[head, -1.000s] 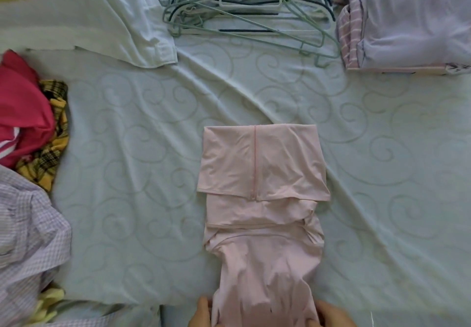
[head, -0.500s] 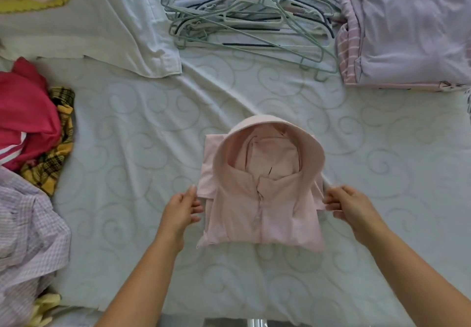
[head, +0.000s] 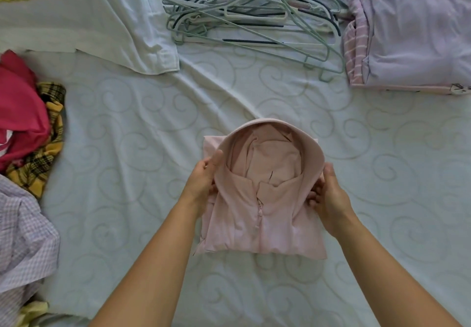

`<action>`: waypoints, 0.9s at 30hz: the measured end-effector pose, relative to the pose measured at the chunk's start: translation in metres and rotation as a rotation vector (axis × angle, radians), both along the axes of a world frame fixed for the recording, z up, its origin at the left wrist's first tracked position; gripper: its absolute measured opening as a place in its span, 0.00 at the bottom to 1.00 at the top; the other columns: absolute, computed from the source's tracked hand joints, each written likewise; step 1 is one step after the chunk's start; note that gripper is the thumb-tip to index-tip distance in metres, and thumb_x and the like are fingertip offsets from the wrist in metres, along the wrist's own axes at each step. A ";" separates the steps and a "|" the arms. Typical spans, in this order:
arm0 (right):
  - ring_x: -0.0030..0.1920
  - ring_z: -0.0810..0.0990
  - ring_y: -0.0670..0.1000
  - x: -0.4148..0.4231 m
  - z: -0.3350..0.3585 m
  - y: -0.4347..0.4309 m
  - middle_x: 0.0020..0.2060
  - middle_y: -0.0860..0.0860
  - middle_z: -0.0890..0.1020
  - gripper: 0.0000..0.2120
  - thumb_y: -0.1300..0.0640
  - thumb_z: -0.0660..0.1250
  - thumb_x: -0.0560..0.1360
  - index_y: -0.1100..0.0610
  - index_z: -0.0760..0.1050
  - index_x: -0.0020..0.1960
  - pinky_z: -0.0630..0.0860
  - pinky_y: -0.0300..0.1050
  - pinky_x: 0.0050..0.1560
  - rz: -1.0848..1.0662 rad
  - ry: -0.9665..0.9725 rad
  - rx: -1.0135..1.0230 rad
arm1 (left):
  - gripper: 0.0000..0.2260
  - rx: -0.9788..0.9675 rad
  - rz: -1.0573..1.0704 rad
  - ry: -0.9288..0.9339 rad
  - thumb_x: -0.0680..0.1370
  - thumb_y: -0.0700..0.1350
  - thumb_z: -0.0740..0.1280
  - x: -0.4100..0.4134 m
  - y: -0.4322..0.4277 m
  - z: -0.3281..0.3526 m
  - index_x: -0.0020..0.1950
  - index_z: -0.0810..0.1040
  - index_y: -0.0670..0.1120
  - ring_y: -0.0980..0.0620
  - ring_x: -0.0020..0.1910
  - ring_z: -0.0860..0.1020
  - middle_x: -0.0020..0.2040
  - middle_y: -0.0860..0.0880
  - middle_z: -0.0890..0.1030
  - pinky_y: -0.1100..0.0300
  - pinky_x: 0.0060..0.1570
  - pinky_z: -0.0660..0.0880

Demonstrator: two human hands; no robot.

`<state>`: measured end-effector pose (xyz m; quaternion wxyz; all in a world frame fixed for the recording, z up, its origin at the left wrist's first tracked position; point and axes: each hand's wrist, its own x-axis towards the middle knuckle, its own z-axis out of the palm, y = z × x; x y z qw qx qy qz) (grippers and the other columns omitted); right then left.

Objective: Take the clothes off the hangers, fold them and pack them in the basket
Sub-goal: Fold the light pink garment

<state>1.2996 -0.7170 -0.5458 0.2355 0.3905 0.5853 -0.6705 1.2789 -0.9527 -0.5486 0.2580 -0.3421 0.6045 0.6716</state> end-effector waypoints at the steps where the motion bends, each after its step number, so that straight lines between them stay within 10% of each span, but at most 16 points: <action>1: 0.31 0.68 0.46 0.000 0.000 0.001 0.34 0.49 0.72 0.33 0.27 0.61 0.66 0.57 0.74 0.48 0.66 0.38 0.34 0.029 0.019 -0.014 | 0.27 -0.028 -0.063 0.032 0.67 0.63 0.71 0.000 0.000 -0.003 0.57 0.73 0.47 0.49 0.49 0.77 0.53 0.47 0.78 0.58 0.44 0.74; 6: 0.53 0.78 0.54 0.013 -0.003 -0.001 0.45 0.45 0.78 0.12 0.58 0.63 0.75 0.52 0.69 0.57 0.74 0.41 0.46 0.275 0.176 0.369 | 0.07 -0.613 -0.302 0.308 0.77 0.40 0.63 0.014 0.004 -0.014 0.53 0.70 0.49 0.45 0.45 0.77 0.47 0.48 0.77 0.63 0.37 0.71; 10: 0.60 0.74 0.51 0.019 0.009 0.009 0.58 0.46 0.77 0.25 0.59 0.56 0.70 0.44 0.67 0.66 0.73 0.51 0.59 0.198 0.273 0.414 | 0.23 -0.570 -0.287 0.419 0.73 0.40 0.58 0.022 -0.017 -0.006 0.65 0.68 0.58 0.41 0.49 0.78 0.56 0.42 0.78 0.49 0.49 0.77; 12: 0.62 0.72 0.44 0.024 0.023 0.017 0.62 0.43 0.75 0.30 0.59 0.54 0.67 0.37 0.68 0.64 0.69 0.43 0.64 0.250 0.332 0.424 | 0.26 -0.494 -0.297 0.447 0.71 0.39 0.57 0.027 -0.028 0.014 0.60 0.71 0.67 0.52 0.42 0.78 0.52 0.49 0.80 0.56 0.44 0.77; 17: 0.26 0.73 0.40 0.044 0.072 0.047 0.27 0.45 0.79 0.23 0.76 0.57 0.72 0.52 0.81 0.45 0.68 0.29 0.28 0.492 0.207 0.345 | 0.19 -0.359 -0.439 0.228 0.67 0.39 0.58 0.054 -0.052 0.073 0.43 0.81 0.61 0.54 0.20 0.72 0.25 0.48 0.76 0.67 0.21 0.66; 22: 0.20 0.65 0.46 0.006 0.076 0.058 0.20 0.50 0.69 0.10 0.58 0.64 0.71 0.61 0.76 0.34 0.60 0.32 0.22 0.841 -0.176 0.272 | 0.11 -0.224 -0.649 -0.149 0.77 0.34 0.58 0.023 -0.059 0.068 0.36 0.74 0.41 0.56 0.18 0.61 0.22 0.48 0.65 0.68 0.20 0.54; 27: 0.17 0.69 0.45 -0.066 0.019 0.052 0.22 0.51 0.78 0.21 0.40 0.56 0.78 0.56 0.73 0.42 0.62 0.33 0.21 0.457 -0.225 0.246 | 0.10 -0.213 0.002 -0.168 0.80 0.51 0.60 -0.038 -0.045 0.015 0.42 0.70 0.46 0.56 0.21 0.68 0.30 0.50 0.76 0.64 0.26 0.61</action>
